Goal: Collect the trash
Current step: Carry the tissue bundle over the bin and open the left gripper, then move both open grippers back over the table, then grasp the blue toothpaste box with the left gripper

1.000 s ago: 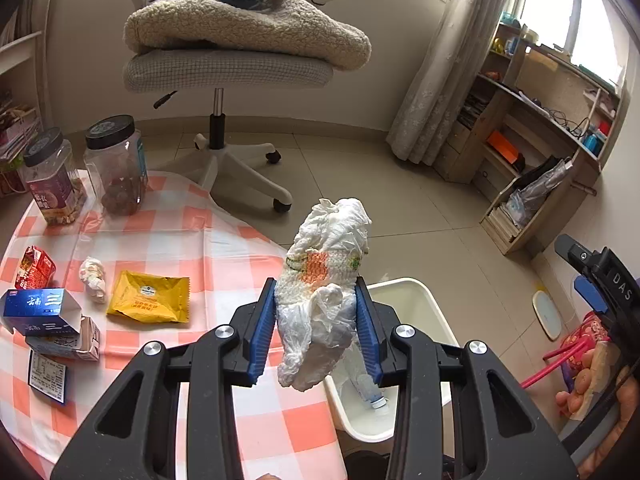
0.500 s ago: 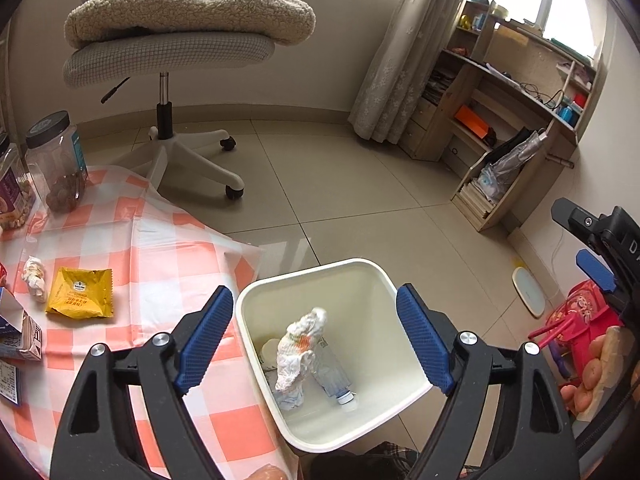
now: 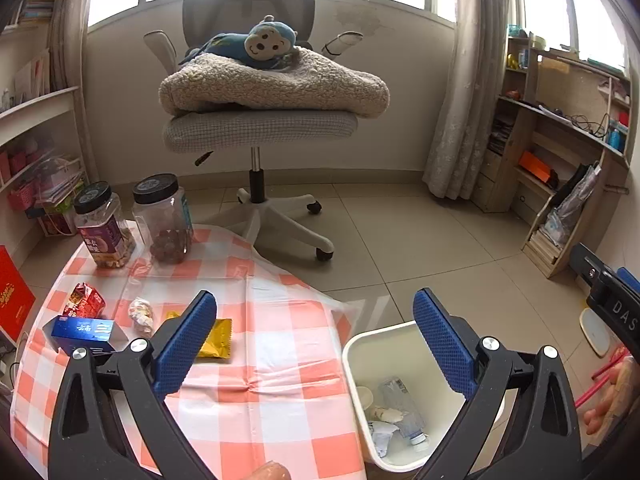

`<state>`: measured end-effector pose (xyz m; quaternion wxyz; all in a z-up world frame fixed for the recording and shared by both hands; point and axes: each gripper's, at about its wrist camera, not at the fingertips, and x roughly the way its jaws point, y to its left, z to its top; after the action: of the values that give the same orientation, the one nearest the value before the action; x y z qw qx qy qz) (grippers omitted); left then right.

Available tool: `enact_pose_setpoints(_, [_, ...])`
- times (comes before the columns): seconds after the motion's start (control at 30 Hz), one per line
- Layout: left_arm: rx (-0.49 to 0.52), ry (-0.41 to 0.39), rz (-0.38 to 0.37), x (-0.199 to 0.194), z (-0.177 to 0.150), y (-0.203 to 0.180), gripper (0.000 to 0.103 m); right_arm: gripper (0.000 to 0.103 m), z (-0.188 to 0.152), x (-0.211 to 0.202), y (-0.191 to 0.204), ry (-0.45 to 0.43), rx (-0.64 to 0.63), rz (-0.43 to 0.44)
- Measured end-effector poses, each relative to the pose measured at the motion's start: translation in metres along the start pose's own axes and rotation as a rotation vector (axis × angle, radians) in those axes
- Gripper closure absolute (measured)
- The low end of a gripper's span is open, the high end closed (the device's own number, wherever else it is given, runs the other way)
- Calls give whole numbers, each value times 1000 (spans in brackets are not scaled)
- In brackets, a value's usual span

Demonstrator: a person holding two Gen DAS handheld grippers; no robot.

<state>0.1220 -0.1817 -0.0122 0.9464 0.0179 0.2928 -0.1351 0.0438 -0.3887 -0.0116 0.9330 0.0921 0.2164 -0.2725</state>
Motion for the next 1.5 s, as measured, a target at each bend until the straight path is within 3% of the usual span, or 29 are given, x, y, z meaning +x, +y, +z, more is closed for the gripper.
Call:
enact_pose_setpoints(0.43, [-73, 51, 189, -1, -5, 83, 7, 7, -14, -8, 86, 32, -96, 146])
enact_pose_setpoints(0.77, [-229, 198, 338, 14, -12, 180, 7, 7, -30, -1, 156, 93, -142, 232])
enact_pose_setpoints(0.87, [-326, 252, 373, 19, -21, 214, 7, 7, -36, 0, 176, 110, -164, 255])
enact_pose_setpoints(1.0, [-543, 345, 409, 32, -37, 259, 7, 7, -42, 1, 195, 119, -188, 272])
enact_pose_setpoints(1.17, [-761, 380, 460, 55, -48, 286, 7, 7, -49, 8, 206, 147, -204, 271])
enact_pose_setpoints(1.33, [-829, 435, 495, 91, -48, 294, 7, 7, -52, 17, 213, 183, -225, 275])
enact_pose_setpoints(1.47, [-804, 507, 491, 114, -56, 300, 8, 7, -54, 21, 225, 203, -247, 298])
enact_pose_setpoints(1.5, [-801, 514, 474, 115, -59, 303, 19, 7, -55, 22, 228, 213, -257, 305])
